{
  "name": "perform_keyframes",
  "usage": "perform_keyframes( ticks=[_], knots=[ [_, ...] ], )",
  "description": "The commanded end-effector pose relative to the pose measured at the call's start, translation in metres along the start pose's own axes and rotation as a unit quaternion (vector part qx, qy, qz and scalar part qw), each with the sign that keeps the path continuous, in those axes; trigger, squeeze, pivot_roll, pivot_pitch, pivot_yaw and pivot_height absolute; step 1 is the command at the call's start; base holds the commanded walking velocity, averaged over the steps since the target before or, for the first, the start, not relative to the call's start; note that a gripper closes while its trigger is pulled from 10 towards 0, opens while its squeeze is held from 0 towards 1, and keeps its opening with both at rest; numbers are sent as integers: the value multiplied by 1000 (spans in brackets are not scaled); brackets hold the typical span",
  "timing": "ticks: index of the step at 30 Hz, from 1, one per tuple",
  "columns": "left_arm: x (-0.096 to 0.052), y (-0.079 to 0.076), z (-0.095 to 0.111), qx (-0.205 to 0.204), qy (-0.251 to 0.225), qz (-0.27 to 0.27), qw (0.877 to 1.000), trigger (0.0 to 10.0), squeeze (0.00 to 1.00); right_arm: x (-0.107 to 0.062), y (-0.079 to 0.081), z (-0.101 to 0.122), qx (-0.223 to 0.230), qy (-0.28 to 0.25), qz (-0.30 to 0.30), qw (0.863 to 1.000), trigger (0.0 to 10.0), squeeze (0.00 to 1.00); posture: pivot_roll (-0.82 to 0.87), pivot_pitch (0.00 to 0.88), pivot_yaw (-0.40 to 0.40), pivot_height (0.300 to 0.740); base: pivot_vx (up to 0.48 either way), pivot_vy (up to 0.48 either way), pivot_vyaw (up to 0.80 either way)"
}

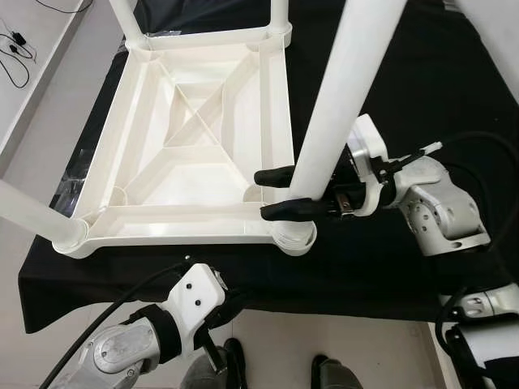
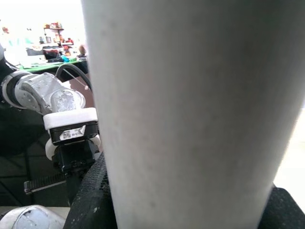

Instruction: Building children table

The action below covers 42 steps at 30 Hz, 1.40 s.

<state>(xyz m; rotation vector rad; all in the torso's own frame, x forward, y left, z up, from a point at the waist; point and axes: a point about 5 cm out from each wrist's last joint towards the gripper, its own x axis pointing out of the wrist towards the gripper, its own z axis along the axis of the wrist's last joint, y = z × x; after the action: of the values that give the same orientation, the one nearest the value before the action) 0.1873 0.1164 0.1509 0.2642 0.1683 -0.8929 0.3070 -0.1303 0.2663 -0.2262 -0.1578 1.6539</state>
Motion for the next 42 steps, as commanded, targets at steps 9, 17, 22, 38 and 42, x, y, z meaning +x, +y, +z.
perform_keyframes(
  ticks=[9,17,22,38,42],
  knots=[
    [-2,-3,-6,2,18,-7,1000,10000,0,5,4,-26,36,27,6,999,10000,0,106,318,92,740,0,0,0],
    [-4,-4,-7,4,19,-6,1000,10000,0,0,-1,-26,36,42,7,998,10000,0,106,318,89,740,0,0,0],
    [-4,-4,-7,4,20,-5,1000,10000,0,-1,-3,-29,40,46,5,998,10000,0,110,322,89,740,0,0,0],
    [-7,-3,-6,5,22,-5,1000,10000,0,8,8,-44,-30,146,56,987,10000,0,117,336,95,740,0,0,0],
    [-8,-3,-6,6,23,-5,1000,10000,0,10,9,-44,-37,158,68,984,10000,0,119,337,94,740,0,0,0]
  ],
)
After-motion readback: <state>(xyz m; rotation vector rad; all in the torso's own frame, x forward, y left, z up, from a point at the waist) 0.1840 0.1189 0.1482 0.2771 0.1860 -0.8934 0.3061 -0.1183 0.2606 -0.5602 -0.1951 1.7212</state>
